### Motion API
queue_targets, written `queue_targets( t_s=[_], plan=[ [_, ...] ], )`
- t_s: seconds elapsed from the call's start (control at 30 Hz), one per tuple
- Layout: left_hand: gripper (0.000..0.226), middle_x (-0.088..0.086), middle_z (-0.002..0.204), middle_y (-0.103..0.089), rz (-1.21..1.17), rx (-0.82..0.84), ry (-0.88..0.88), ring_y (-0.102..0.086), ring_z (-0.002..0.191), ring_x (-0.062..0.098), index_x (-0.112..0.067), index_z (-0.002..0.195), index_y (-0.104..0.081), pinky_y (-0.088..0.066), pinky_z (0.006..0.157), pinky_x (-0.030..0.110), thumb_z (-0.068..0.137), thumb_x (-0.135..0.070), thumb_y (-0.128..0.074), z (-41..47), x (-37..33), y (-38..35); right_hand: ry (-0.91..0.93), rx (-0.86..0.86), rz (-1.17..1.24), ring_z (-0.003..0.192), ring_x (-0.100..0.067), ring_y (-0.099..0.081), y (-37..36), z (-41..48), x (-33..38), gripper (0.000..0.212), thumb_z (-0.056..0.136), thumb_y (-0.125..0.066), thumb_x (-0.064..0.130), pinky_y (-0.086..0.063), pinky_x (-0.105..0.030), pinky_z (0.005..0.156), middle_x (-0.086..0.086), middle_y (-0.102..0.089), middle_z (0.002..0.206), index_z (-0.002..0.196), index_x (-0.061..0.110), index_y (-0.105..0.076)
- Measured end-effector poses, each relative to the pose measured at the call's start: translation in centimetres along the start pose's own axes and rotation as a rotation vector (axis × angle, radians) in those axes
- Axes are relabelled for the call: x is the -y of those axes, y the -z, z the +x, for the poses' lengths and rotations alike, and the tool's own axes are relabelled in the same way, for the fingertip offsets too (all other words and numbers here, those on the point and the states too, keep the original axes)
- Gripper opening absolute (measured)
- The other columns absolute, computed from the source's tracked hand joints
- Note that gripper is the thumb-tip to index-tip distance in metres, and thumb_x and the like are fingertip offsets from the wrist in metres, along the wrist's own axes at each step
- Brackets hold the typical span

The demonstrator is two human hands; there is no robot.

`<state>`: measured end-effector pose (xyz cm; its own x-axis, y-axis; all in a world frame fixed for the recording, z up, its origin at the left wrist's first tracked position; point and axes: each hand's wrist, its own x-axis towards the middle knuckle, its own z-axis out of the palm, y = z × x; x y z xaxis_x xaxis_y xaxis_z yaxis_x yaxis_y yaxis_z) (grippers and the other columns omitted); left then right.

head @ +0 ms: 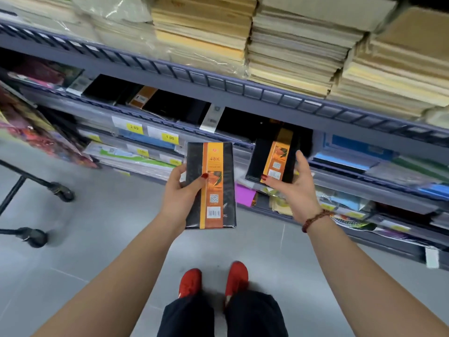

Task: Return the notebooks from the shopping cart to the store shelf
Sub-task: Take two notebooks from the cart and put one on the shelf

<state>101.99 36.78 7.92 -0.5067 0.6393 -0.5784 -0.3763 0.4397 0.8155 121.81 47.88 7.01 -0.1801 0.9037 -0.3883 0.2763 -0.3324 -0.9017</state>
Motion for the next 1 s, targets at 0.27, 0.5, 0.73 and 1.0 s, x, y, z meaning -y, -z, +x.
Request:
queue_targets(
  t_s=[0.27, 0.5, 0.73, 1.0],
  plan=[
    [0.033, -0.002, 0.077, -0.075, -0.069, 0.033, -0.036, -0.072, 0.069, 0.018, -0.028, 0.117, -0.051, -0.056, 0.063, 0.035, 0.088, -0.017, -0.064, 2.4, 1.2, -0.4, 0.296, -0.116, -0.43, 0.141, -0.015, -0.022, -0.4, 1.4, -2.8, 0.071, 0.073, -0.079, 0.019, -0.019, -0.019, 0.109, -0.004, -0.023, 0.153, 0.136, 0.019, -0.047],
    [0.031, 0.001, 0.078, -0.075, -0.092, 0.055, -0.085, -0.072, 0.065, 0.017, -0.024, 0.115, -0.056, -0.053, 0.046, 0.026, 0.087, -0.014, -0.064, 4.7, 1.6, -0.2, 0.492, -0.312, -0.656, 0.124, -0.035, -0.044, -0.8, 6.0, -1.9, 0.05, 0.076, -0.073, 0.037, -0.035, -0.034, 0.105, -0.022, -0.055, 0.119, 0.121, 0.017, -0.063],
    [0.034, 0.002, 0.081, -0.075, -0.097, 0.092, -0.113, -0.072, 0.067, 0.017, -0.026, 0.118, -0.057, -0.053, 0.048, 0.025, 0.087, -0.014, -0.064, 6.6, 2.4, -0.1, 0.495, -0.328, -0.667, 0.13, -0.017, -0.043, -0.9, 9.1, -1.7, 0.052, 0.075, -0.072, 0.045, -0.027, -0.02, 0.105, -0.008, -0.065, 0.12, 0.119, 0.017, -0.065],
    [0.03, 0.004, 0.093, -0.075, -0.098, 0.129, -0.151, -0.071, 0.069, 0.016, -0.024, 0.115, -0.059, -0.055, 0.053, 0.028, 0.086, -0.016, -0.064, 7.7, 2.4, -0.3, 0.453, -0.324, -0.548, 0.128, -0.001, -0.04, -0.9, 9.6, -0.8, 0.054, 0.071, -0.075, 0.044, -0.024, -0.01, 0.101, 0.004, -0.058, 0.13, 0.118, 0.021, -0.066]
  ],
)
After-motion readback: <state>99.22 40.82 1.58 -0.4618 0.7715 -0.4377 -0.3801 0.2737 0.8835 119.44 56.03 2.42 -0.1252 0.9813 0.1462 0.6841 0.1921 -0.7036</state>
